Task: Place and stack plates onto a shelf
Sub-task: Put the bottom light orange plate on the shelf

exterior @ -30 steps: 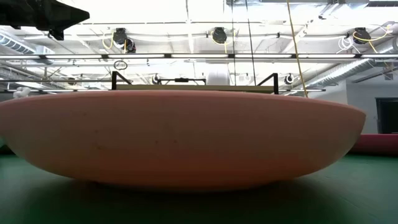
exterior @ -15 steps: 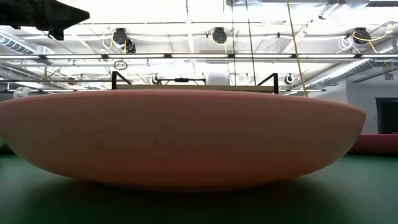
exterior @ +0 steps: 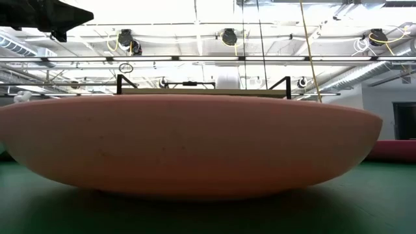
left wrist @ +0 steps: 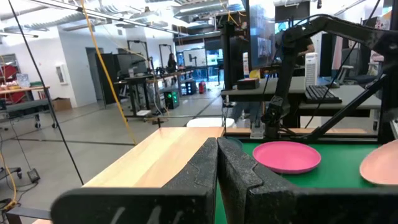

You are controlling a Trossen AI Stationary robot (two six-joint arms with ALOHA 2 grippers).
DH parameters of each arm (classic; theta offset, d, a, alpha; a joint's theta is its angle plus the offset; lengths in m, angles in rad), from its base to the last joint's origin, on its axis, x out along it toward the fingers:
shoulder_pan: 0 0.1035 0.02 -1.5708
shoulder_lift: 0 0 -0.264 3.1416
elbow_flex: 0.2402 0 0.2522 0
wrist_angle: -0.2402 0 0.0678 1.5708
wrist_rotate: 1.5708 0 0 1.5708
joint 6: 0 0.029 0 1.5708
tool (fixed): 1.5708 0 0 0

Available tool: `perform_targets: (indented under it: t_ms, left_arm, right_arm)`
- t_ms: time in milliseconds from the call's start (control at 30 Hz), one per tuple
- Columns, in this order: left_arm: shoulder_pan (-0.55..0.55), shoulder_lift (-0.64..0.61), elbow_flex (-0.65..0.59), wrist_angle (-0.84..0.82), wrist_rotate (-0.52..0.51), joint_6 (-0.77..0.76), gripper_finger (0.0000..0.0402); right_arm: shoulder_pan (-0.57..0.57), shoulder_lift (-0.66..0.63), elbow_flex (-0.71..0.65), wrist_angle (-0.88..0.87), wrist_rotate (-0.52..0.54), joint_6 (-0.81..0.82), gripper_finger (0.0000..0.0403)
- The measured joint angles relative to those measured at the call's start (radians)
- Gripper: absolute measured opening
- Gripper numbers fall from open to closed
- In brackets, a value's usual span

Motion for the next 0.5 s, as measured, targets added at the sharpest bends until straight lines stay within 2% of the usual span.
perform_targets:
  t_ms: [333, 500]
  left_arm:
    - [0.0, 0.0, 0.0, 0.0, 0.0, 0.0, 0.0012]
    - [0.0, 0.0, 0.0, 0.0, 0.0, 0.0, 0.0012]
  right_arm:
    - [-0.112, -0.132, 0.0, -0.105, 0.129, -0.317, 0.0]
    - [-0.214, -0.198, 0.0, -0.222, 0.32, -0.533, 0.0]
